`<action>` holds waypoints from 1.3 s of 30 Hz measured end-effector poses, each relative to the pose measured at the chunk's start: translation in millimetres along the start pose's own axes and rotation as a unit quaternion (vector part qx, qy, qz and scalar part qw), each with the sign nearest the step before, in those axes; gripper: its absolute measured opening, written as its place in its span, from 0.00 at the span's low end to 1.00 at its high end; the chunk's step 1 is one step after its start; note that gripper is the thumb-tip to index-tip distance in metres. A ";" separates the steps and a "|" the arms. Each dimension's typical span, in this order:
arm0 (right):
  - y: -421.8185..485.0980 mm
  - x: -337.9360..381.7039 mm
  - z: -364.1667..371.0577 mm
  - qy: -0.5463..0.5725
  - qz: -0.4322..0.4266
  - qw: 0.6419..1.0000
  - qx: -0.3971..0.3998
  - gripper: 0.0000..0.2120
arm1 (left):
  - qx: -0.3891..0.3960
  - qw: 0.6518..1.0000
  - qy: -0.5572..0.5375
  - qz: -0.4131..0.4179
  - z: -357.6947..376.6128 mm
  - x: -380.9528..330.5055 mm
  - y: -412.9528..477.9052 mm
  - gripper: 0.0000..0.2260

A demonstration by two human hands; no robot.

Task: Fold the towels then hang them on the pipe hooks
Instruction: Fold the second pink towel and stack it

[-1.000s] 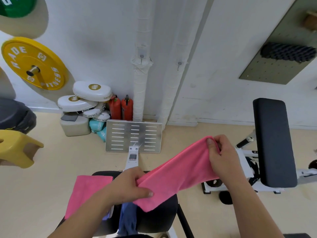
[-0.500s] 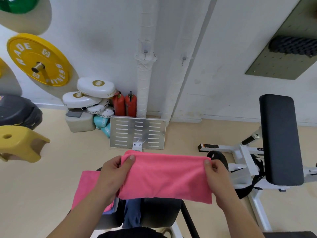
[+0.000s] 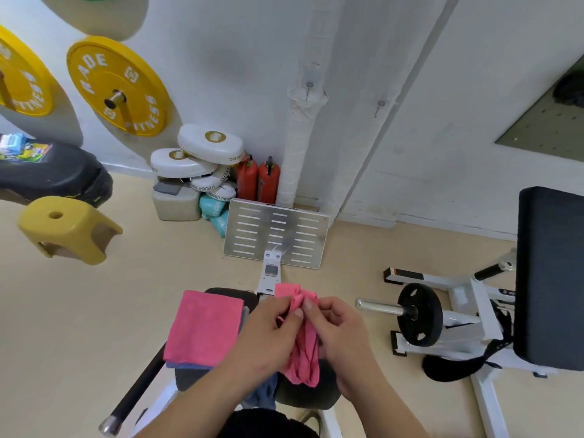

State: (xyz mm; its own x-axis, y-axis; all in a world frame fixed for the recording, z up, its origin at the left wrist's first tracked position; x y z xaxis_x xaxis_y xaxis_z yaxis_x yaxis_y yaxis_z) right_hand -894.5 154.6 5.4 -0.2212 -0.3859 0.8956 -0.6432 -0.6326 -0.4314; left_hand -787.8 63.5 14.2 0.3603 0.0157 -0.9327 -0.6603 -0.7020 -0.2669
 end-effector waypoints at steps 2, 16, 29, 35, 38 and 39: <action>0.0 -6.6 3.8 0.000 0.022 1.000 -0.010 0.07 | -0.007 1.000 0.015 0.012 -10.0 5.6 -5.3 0.08; -12.4 -24.0 61.8 0.058 0.046 0.997 0.020 0.08 | -0.017 0.994 0.073 0.080 -55.9 22.6 -23.6 0.10; -6.2 -38.6 95.0 0.116 0.073 0.990 0.027 0.21 | -0.006 0.989 0.091 0.113 -75.3 41.1 -35.8 0.13; 7.0 -57.0 113.3 0.093 0.106 0.987 0.075 0.13 | 0.034 0.999 0.011 0.025 -80.7 69.0 -32.9 0.12; 16.0 -65.6 114.8 0.110 0.137 0.981 0.086 0.18 | -0.108 0.992 -0.030 -0.062 -121.8 97.5 -28.8 0.15; 21.5 -68.6 114.4 0.122 0.150 0.977 0.093 0.19 | -0.131 0.988 -0.023 -0.081 -133.7 108.4 -27.3 0.18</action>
State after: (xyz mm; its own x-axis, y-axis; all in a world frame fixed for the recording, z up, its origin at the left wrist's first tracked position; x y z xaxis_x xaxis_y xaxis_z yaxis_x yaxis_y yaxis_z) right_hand -809.2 90.7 -77.7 -0.5620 -0.4159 0.7150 -0.3830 -0.6353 -0.6706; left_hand -642.7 -10.8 -47.1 0.4135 0.1714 -0.8942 -0.4000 -0.8481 -0.3475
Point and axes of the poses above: each hand's wrist, its own y-axis towards the middle knuckle, its own z-axis out of the palm, x = y × z, the point moved 8 cm from there along y, towards the middle knuckle, and after that the axes turned 2 degrees about -y, right-handed, at the moved point
